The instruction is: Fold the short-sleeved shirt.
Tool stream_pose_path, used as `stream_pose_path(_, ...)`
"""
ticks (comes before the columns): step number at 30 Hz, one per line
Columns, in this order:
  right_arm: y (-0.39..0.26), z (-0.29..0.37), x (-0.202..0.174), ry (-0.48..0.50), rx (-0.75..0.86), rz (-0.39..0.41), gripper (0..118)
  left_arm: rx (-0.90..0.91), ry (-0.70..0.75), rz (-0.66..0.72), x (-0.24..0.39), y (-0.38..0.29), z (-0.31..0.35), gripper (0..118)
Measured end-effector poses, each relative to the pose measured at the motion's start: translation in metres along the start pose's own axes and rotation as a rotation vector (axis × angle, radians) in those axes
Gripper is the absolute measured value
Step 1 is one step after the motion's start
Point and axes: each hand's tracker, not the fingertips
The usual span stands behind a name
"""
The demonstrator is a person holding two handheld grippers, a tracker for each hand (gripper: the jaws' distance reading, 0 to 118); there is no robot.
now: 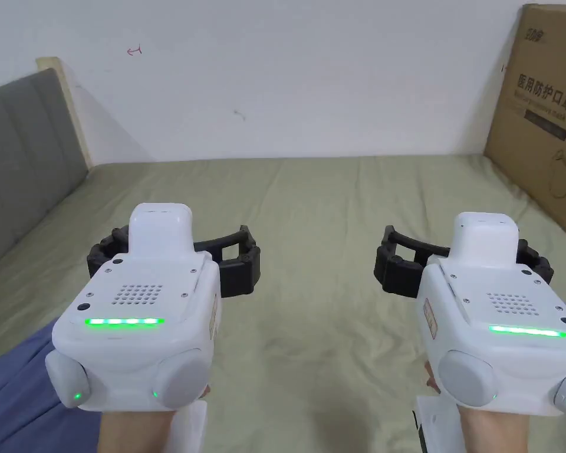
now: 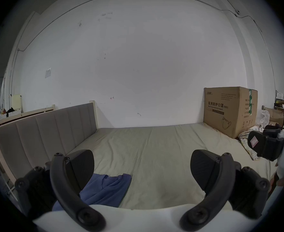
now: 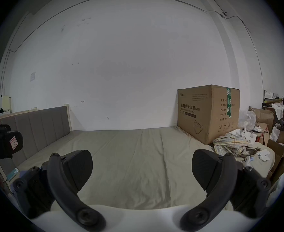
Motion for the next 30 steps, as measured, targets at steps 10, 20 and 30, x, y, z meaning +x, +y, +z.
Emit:
stream_pose_path(10, -0.0032, 0.002, 0.0005, -0.008, -0.002, 0.014, 118, -0.004, -0.001, 0.021, -0.0014, -0.0015, -0.0001, 116)
stream_pose_path(20, -0.0042, 0.0062, -0.0048, -0.011, 0.021, 0.07, 118, 0.005, 0.017, 0.034, -0.0033, -0.0017, 0.002, 115)
stream_pose_path(30, -0.0062, 0.0069, -0.0064, -0.006, 0.013, 0.069, 118, 0.049, 0.021, -0.032, 0.0002, -0.0098, 0.0, 115)
